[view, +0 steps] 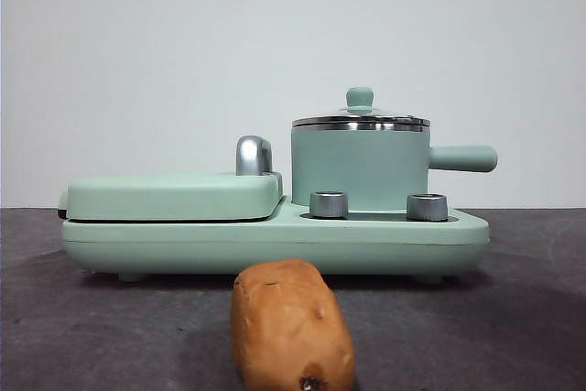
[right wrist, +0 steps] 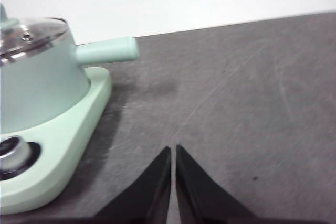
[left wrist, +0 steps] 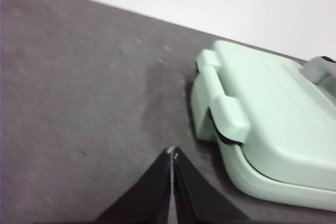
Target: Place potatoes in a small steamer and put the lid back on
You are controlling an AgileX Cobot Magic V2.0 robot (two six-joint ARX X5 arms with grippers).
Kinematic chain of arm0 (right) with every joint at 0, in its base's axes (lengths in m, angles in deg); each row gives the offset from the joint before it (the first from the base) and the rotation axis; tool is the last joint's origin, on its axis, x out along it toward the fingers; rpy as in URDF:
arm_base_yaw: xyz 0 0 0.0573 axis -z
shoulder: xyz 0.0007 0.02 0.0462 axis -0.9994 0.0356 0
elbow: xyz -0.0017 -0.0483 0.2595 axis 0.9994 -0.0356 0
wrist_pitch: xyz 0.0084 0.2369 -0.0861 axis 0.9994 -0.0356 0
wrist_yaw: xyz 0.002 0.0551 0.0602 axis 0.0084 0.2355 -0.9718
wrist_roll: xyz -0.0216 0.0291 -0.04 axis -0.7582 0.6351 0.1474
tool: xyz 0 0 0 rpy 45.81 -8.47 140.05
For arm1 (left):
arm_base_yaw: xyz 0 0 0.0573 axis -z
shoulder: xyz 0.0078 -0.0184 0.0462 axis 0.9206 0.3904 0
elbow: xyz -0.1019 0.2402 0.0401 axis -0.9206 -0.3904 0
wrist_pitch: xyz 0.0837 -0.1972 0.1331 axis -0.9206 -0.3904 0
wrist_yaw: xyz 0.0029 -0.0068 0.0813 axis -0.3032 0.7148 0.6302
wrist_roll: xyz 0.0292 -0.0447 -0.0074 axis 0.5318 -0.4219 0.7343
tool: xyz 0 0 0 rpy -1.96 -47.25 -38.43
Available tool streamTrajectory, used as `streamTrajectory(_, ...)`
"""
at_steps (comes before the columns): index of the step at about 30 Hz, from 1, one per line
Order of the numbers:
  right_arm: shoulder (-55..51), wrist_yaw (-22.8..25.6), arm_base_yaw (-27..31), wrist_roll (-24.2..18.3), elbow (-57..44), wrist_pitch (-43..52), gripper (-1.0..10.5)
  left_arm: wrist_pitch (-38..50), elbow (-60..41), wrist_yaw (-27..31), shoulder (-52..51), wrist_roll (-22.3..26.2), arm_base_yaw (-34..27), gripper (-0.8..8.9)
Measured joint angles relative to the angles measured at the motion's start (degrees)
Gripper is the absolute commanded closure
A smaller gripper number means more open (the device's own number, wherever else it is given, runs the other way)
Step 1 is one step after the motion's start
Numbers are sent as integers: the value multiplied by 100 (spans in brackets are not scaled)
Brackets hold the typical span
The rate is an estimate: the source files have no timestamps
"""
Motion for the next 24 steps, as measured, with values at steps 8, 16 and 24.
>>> streamTrajectory(8,376,-90,-140,901,1316,-739,935,-249,841,-1003,883,-861,160,805)
streamTrajectory(16,1506,-778,-433,1075,3156,-1853,935,-1038,2531,-1893,2457,-1012,448,805)
streamTrajectory(24,2702,-2028,-647,675,4527,-2415,935,-1600,4221,-3077,4059,-581,811,805)
